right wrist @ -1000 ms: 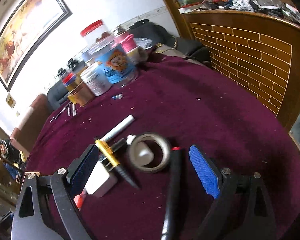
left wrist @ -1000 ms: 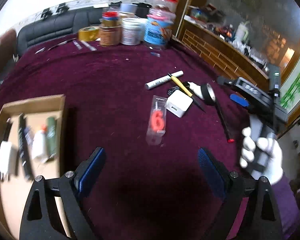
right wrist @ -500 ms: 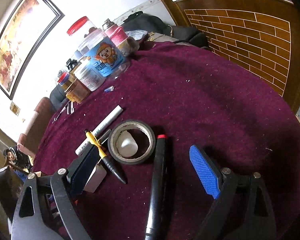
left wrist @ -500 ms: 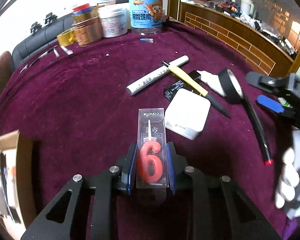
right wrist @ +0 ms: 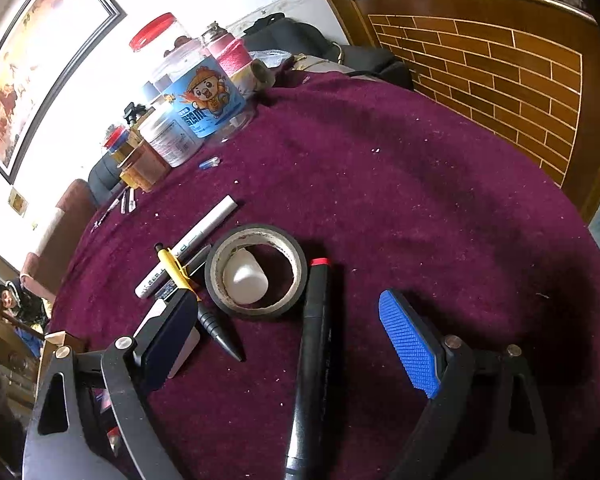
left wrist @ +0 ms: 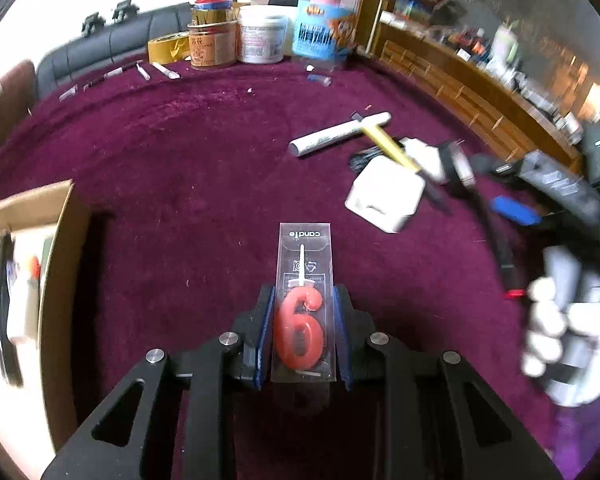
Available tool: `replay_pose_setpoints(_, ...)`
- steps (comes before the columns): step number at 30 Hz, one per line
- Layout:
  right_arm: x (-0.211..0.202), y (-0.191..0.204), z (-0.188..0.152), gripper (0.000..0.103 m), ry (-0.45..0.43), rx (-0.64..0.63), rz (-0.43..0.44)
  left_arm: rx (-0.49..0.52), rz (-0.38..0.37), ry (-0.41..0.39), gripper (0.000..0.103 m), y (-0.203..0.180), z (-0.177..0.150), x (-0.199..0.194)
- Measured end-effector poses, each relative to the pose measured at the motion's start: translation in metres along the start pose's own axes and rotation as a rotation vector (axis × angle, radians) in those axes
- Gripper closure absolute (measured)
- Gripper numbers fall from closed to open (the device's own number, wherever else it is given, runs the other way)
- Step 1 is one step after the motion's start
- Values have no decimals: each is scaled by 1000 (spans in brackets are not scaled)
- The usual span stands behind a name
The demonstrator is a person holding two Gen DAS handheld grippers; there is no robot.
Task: Organize rigid objects
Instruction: 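Carry the candle package toward the tray with the left tool while the right tool grasps the white plug adapter, then release the candle package and white plug adapter into the tray with both tools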
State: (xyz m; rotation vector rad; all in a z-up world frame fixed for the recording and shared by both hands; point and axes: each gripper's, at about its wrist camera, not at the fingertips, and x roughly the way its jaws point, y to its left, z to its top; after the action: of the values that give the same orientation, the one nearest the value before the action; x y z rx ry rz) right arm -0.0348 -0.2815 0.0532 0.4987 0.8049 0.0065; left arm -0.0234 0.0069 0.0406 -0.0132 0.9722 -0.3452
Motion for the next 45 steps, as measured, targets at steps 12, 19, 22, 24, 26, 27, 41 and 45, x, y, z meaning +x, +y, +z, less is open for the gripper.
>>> replay_pose_setpoints(12,1,95,-20,11,213,-107,94,-239,-201,-150,80,66,-57,-117)
replay_pose_setpoints(19,46,109,-13,11,304,-57,-105,-314,-168,-151,79,105,-84,-127)
replay_pose_setpoints(22,61,120,-15,11,325,-41,-124,-351,-164,-169,79,120,-89,-131)
replay_pose_setpoints(24,66,131,-18,25,296,-86,-169,-358,-156,-183,79,124,-93,-136)
replay_pose_setpoints(26,67,136,-19,53,271,-107,-180,-355,-143,-189,79,125,-97,-139)
replay_pose_setpoints(27,66,134,-20,53,265,-105,-158,-353,-134,-189,79,125,-98,-140)
replay_pose_setpoints(41,-9,150,-52,59,290,-181,191,-414,53,-165,79,168,-97,-134)
replay_pose_setpoints(45,-20,195,-74,59,308,-269,307,-448,62,-100,79,182,-96,-116)
